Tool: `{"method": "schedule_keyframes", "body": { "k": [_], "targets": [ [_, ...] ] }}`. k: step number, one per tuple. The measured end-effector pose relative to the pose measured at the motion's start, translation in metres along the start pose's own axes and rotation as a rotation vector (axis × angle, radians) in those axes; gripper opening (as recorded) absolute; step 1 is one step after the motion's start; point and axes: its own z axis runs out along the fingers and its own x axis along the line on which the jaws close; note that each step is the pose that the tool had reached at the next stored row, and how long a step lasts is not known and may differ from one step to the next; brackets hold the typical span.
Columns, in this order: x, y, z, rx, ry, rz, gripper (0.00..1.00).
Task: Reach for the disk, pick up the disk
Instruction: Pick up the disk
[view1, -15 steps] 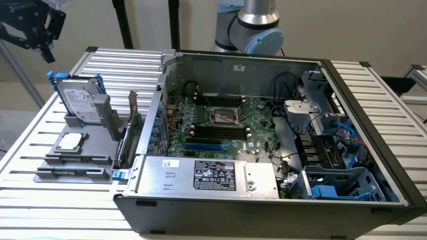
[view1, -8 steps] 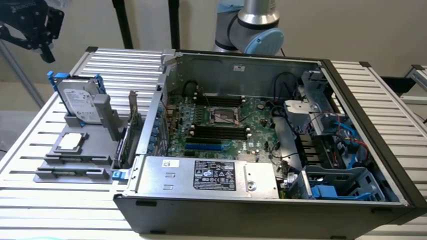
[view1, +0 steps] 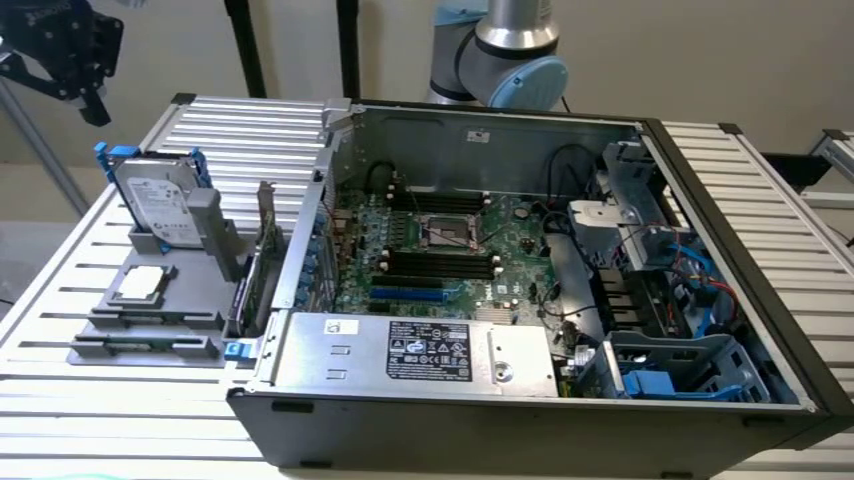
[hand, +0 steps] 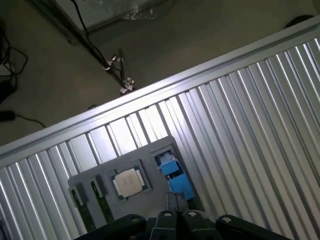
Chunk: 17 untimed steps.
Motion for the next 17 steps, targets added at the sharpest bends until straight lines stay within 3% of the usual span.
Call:
{"method": "schedule_keyframes", "body": {
  "k": [13,17],
  "targets": [
    [-0.0001,-0.0001,0.0005,0.0001,0.0065,-0.235,0.11],
    [-0.0008,-0.002,0.0008,-0.0002,0.0069,-0.281,0.11]
  ]
}}
